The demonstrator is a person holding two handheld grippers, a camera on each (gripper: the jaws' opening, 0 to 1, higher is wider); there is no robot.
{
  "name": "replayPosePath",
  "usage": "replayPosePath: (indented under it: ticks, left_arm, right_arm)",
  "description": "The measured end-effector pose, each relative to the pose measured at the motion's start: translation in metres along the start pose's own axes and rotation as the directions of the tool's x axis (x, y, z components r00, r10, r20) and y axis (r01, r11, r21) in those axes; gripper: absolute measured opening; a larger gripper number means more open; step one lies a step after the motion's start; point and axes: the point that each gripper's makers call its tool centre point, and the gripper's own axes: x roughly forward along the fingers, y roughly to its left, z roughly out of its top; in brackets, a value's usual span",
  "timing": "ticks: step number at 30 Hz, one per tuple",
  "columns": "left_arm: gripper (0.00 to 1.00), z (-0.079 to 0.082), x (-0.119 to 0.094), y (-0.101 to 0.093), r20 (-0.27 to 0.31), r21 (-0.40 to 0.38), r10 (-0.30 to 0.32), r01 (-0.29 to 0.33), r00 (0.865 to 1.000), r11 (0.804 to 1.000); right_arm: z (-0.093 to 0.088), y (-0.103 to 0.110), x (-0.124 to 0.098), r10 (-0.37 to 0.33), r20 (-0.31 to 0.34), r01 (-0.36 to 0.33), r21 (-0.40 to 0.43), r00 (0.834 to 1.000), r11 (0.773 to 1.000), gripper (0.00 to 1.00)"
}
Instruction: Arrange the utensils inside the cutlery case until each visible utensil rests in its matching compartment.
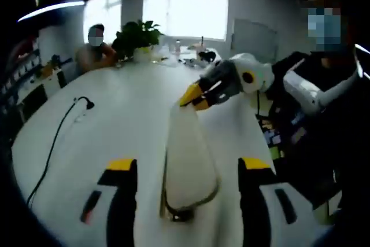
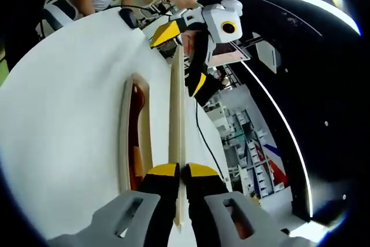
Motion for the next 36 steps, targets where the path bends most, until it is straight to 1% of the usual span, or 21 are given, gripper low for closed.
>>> replayPosePath:
  ticks: [2,4,5,6,7,8,10,12,14,15,16,17,20,23,25,29,31,32,35,36]
  left_arm:
    - [0.76,-0.007,0.004,0.001,-0.069,-0.01,0.017,-0.017,0.997,1.0]
    - [0.77,-0.013,0.007,0.001,-0.135,-0.035,0.015,-0.02,0.991,0.999]
    - [0.75,-0.017,0.009,0.002,-0.179,-0.046,0.012,-0.021,0.984,0.999]
    - [0.74,-0.02,0.009,0.003,-0.21,-0.045,0.013,-0.023,0.978,0.999]
    - [0.74,-0.023,0.01,0.005,-0.243,-0.029,0.023,-0.031,0.97,0.999]
    - [0.72,-0.025,0.011,0.004,-0.279,-0.014,0.019,-0.024,0.96,1.0]
    - [0.7,-0.025,0.013,0.004,-0.322,-0.008,0.013,-0.017,0.946,1.0]
    - [0.7,-0.025,0.014,0.003,-0.35,-0.014,0.002,-0.007,0.937,1.0]
    - [0.69,-0.03,0.016,0.0,-0.4,-0.029,-0.014,0.003,0.917,1.0]
    - [0.7,-0.035,0.015,-0.002,-0.437,-0.03,-0.022,0.009,0.899,0.999]
    - [0.71,-0.042,0.014,-0.002,-0.482,-0.023,-0.023,0.014,0.876,1.0]
    - [0.71,-0.045,0.015,-0.002,-0.497,-0.019,-0.024,0.016,0.867,1.0]
    - [0.7,-0.05,0.019,-0.002,-0.517,-0.042,-0.031,0.011,0.855,0.999]
    - [0.7,-0.055,0.021,-0.003,-0.54,-0.053,-0.035,0.008,0.841,0.999]
    - [0.69,-0.06,0.022,0.001,-0.56,-0.052,-0.027,-0.003,0.828,0.999]
    - [0.59,-0.067,0.026,0.007,-0.576,-0.047,0.001,-0.034,0.818,0.998]
    - [0.58,-0.07,0.027,0.008,-0.58,-0.04,0.008,-0.038,0.814,0.998]
    - [0.58,-0.073,0.028,0.008,-0.585,-0.042,0.004,-0.036,0.811,0.998]
    - [0.56,-0.076,0.031,0.011,-0.589,-0.045,0.003,-0.037,0.808,0.998]
    - [0.56,-0.077,0.032,0.012,-0.59,-0.048,0.002,-0.038,0.807,0.998]
  right_arm:
    - [0.001,0.0,0.0,-0.021,-0.005,0.021,-0.013,1.0,1.0,0.02]
    - [0.002,0.0,-0.002,-0.053,-0.019,0.052,-0.038,0.998,0.998,0.02]
    - [0.002,-0.001,-0.003,-0.08,-0.029,0.078,-0.068,0.996,0.995,0.02]
    - [0.002,-0.001,-0.004,-0.1,-0.041,0.096,-0.095,0.994,0.991,0.02]
    - [0.003,0.0,-0.004,-0.115,-0.048,0.109,-0.11,0.992,0.988,0.02]
    - [0.004,0.002,-0.004,-0.122,-0.049,0.116,-0.118,0.991,0.986,0.02]
    - [0.006,0.004,-0.004,-0.143,-0.061,0.133,-0.137,0.988,0.982,0.02]
    - [0.008,0.005,-0.004,-0.154,-0.064,0.143,-0.144,0.986,0.979,0.02]
    - [0.011,0.005,-0.005,-0.179,-0.066,0.164,-0.181,0.982,0.97,0.02]
    - [0.012,0.006,-0.005,-0.183,-0.063,0.168,-0.186,0.981,0.968,0.02]
    - [0.014,0.008,-0.004,-0.182,-0.063,0.167,-0.191,0.981,0.967,0.02]
    - [0.016,0.009,-0.004,-0.184,-0.062,0.169,-0.202,0.981,0.965,0.02]
    - [0.016,0.01,-0.001,-0.198,-0.067,0.177,-0.239,0.978,0.955,0.02]
    - [0.016,0.012,0.003,-0.195,-0.068,0.173,-0.243,0.978,0.954,0.03]
    - [0.014,0.014,0.006,-0.207,-0.076,0.178,-0.281,0.975,0.943,0.03]
    - [0.007,0.019,0.004,-0.208,-0.098,0.168,-0.317,0.973,0.933,0.03]
    - [0.0,0.017,0.004,-0.222,-0.119,0.173,-0.33,0.968,0.928,0.03]
    - [-0.001,0.017,0.005,-0.222,-0.124,0.171,-0.329,0.967,0.929,0.03]
    - [-0.003,0.019,0.007,-0.213,-0.134,0.159,-0.333,0.968,0.929,0.03]
    - [-0.003,0.021,0.007,-0.213,-0.138,0.154,-0.347,0.967,0.925,0.03]
